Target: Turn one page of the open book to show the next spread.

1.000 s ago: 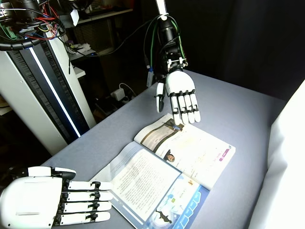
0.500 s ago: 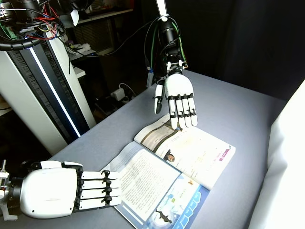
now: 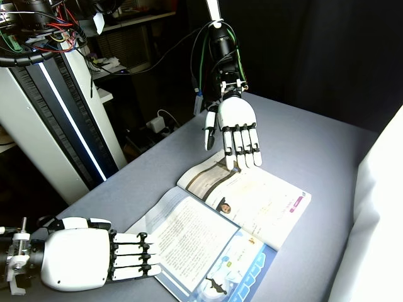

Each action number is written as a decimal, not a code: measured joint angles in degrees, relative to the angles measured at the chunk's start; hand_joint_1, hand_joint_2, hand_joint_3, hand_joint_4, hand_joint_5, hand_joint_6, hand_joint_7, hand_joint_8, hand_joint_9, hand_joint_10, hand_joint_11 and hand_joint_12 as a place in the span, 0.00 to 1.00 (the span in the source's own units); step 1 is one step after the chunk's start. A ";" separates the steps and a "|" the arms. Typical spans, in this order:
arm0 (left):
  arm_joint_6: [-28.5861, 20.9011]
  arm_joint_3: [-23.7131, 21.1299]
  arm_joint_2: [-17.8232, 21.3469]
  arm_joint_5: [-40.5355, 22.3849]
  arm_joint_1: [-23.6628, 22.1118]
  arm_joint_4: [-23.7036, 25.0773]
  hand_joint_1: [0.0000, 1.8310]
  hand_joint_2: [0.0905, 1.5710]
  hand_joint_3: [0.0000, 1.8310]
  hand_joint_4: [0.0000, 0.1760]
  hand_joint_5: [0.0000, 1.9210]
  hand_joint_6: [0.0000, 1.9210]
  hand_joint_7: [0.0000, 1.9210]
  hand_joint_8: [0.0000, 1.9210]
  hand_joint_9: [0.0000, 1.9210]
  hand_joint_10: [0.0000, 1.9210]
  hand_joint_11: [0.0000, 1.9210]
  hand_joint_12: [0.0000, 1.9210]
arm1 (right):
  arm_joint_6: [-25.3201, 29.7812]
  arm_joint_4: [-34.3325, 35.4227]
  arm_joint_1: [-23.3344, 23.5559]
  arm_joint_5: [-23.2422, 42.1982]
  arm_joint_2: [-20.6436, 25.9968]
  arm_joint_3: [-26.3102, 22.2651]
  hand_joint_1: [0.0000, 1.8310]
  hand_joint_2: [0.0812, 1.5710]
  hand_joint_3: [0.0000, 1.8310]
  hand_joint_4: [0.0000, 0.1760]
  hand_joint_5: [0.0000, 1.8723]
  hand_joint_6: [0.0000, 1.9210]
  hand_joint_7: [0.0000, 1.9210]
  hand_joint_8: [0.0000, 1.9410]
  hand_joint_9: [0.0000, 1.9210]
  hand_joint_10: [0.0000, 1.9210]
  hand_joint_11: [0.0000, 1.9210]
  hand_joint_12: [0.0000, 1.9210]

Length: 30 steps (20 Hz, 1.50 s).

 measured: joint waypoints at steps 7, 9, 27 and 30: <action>0.02 -0.04 0.55 -0.15 0.00 -0.44 0.12 0.86 0.00 0.24 0.00 0.00 0.00 0.00 0.00 0.00 0.00 0.00 | 2.51 -3.21 0.00 -0.35 -2.95 1.55 0.00 0.81 0.00 0.00 0.01 0.00 0.00 0.00 0.00 0.00 0.00 0.00; 0.02 -0.17 1.07 -0.17 -0.07 -0.48 0.11 0.86 0.00 0.27 0.00 0.00 0.00 0.00 0.00 0.00 0.00 0.00 | 2.58 -3.39 0.00 -0.15 -3.50 2.14 0.00 0.81 0.00 0.00 0.00 0.00 0.00 0.00 0.00 0.00 0.00 0.00; 2.93 -3.45 4.55 -2.73 6.21 -7.02 0.05 0.87 0.00 0.39 0.00 0.00 0.00 0.00 0.00 0.00 0.00 0.00 | -7.50 8.94 2.91 3.10 -15.58 9.57 0.00 0.81 0.00 0.00 0.00 0.00 0.00 0.00 0.00 0.00 0.00 0.00; 3.45 -3.74 5.14 -4.22 7.98 -8.90 0.08 0.87 0.00 0.27 0.00 0.00 0.00 0.00 0.00 0.00 0.00 0.00 | -9.11 11.54 4.35 4.90 -17.97 10.86 0.00 0.80 0.00 0.00 0.00 0.00 0.00 0.00 0.00 0.00 0.00 0.00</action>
